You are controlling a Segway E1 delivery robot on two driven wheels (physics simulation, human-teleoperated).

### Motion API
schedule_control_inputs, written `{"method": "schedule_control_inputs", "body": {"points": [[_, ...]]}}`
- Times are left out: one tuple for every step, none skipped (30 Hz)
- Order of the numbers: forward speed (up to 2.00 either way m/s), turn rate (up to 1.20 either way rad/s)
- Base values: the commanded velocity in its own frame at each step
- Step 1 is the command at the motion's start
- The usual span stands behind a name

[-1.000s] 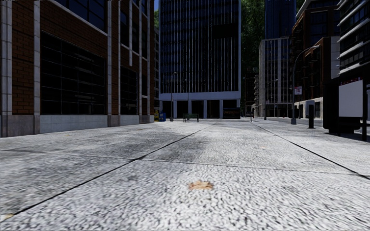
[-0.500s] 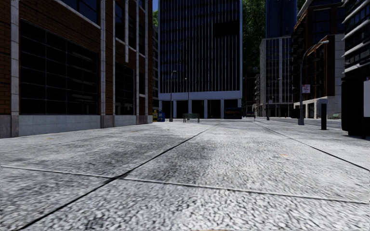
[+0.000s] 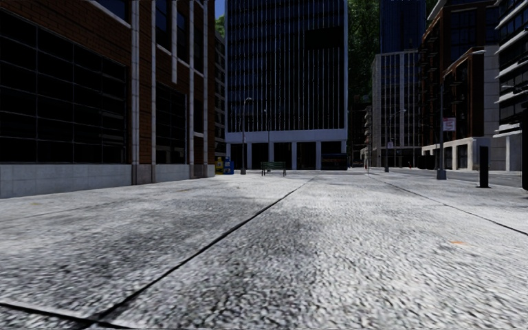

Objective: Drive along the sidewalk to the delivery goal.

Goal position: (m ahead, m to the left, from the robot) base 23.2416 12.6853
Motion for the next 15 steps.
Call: {"method": "schedule_control_inputs", "body": {"points": [[2.00,0.00],[2.00,0.00],[2.00,0.00],[2.00,0.00],[2.00,0.00],[2.00,0.00],[2.00,0.00],[2.00,0.00],[2.00,0.00],[2.00,0.00],[2.00,0.00],[2.00,0.00],[2.00,0.00],[2.00,0.00],[2.00,0.00]]}}
